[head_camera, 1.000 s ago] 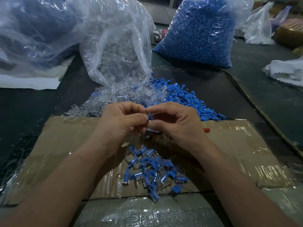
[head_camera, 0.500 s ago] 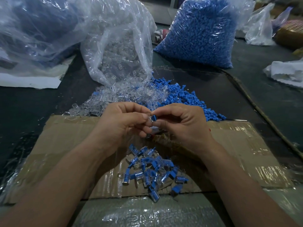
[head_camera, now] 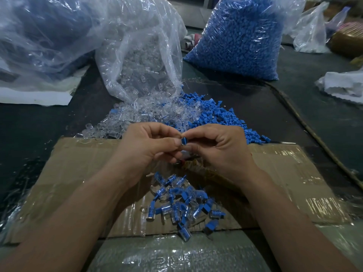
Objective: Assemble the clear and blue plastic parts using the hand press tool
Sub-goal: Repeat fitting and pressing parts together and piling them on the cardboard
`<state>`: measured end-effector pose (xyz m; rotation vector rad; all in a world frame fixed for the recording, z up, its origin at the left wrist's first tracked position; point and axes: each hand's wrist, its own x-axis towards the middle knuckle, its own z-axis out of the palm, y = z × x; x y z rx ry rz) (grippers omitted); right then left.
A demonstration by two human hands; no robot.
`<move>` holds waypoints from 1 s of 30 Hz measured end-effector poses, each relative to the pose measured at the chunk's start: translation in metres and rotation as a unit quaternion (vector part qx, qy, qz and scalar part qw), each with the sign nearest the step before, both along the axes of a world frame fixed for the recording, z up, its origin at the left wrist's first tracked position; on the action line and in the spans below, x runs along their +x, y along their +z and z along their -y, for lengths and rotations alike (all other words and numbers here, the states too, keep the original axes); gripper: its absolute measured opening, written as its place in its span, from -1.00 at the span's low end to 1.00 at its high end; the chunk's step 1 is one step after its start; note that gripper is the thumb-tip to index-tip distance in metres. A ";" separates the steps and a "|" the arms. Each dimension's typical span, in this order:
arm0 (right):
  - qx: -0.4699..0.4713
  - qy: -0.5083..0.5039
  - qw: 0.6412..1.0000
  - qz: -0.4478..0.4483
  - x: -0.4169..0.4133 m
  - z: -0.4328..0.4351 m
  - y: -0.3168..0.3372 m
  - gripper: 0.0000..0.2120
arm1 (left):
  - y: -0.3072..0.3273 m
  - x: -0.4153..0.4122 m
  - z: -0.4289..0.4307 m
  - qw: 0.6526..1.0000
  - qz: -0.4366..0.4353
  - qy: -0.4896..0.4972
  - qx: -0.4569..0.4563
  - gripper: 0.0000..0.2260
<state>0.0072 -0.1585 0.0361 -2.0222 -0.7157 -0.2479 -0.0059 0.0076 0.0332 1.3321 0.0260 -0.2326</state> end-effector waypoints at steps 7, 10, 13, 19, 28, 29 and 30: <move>-0.022 0.015 0.999 0.034 0.001 -0.002 -0.002 -0.77 | -0.002 0.000 0.002 0.999 0.012 0.004 0.051 -0.91; -0.029 0.013 0.999 0.029 0.001 -0.001 -0.002 -0.78 | -0.003 0.001 0.002 0.998 0.014 0.003 0.055 -0.90; -0.060 -0.010 0.998 -0.025 0.002 0.002 0.001 -0.76 | -0.004 0.002 0.001 0.999 0.012 0.006 0.042 -0.93; -0.210 -0.062 0.955 -0.197 0.015 0.037 0.014 -0.73 | -0.004 0.006 -0.004 0.999 0.005 0.049 -0.009 -0.90; -0.401 0.014 0.886 -0.232 0.011 0.039 0.013 -0.23 | -0.006 0.007 -0.005 0.998 0.014 0.056 -0.007 -0.87; -0.410 0.008 0.886 -0.218 0.011 0.038 0.013 -0.23 | -0.007 0.007 -0.005 0.998 0.016 0.055 -0.005 -0.88; -0.415 0.000 0.886 -0.207 0.011 0.036 0.013 -0.24 | -0.007 0.007 -0.005 0.998 0.018 0.055 -0.003 -0.88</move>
